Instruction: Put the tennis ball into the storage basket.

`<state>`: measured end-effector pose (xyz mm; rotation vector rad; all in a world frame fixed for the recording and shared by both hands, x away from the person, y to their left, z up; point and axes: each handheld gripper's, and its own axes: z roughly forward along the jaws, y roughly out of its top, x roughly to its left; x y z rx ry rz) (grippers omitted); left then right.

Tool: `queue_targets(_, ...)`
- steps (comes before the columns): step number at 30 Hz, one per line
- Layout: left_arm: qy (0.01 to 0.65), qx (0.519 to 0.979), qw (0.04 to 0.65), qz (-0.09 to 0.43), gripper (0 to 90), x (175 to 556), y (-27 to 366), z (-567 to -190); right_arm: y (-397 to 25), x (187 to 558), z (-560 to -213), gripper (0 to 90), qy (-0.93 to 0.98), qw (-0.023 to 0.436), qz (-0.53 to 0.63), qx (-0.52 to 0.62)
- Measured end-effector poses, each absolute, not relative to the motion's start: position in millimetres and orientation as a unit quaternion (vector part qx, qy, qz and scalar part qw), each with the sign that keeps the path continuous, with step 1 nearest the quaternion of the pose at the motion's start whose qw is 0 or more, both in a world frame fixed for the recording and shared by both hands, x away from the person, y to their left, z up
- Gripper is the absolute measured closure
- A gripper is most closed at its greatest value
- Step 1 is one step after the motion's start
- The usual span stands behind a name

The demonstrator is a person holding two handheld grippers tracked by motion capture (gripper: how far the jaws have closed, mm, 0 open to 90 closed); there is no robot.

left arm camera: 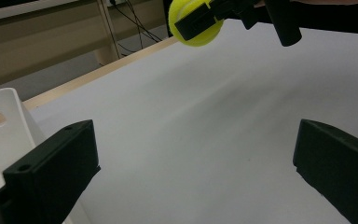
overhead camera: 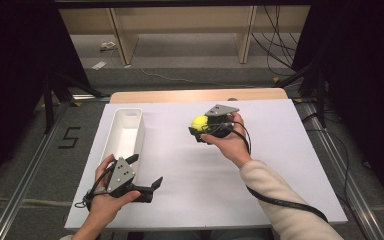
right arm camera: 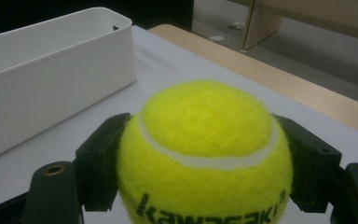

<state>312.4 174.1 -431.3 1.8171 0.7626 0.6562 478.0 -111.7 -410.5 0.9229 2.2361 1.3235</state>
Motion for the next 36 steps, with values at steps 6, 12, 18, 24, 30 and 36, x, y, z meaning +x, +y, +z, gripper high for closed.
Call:
queue_targets(6, 0.315, 0.754, 0.509, 0.270, 0.0, 312.1, 172.9, -431.0, -106.0, 474.9, -409.8, 26.2, 0.796, 0.184, 0.475, 0.326)
queue_targets(12, 0.313, 0.754, 0.510, 0.270, 0.0, 311.7, 173.2, -430.3, -100.8, 473.2, -409.4, 26.2, 0.796, 0.181, 0.478, 0.325)
queue_targets(18, 0.309, 0.756, 0.511, 0.268, 0.0, 312.6, 171.3, -430.9, -93.8, 471.9, -408.7, 26.2, 0.795, 0.176, 0.482, 0.323)
queue_targets(24, 0.310, 0.754, 0.512, 0.270, 0.0, 312.2, 173.1, -429.8, -87.9, 469.6, -408.9, 26.2, 0.797, 0.174, 0.482, 0.318)
queue_targets(30, 0.308, 0.754, 0.514, 0.270, 0.0, 311.6, 172.7, -429.4, -82.8, 468.9, -407.3, 26.2, 0.796, 0.174, 0.485, 0.318)
queue_targets(36, 0.307, 0.755, 0.513, 0.270, 0.0, 311.6, 172.5, -429.4, -76.4, 468.3, -408.0, 26.2, 0.799, 0.168, 0.484, 0.314)
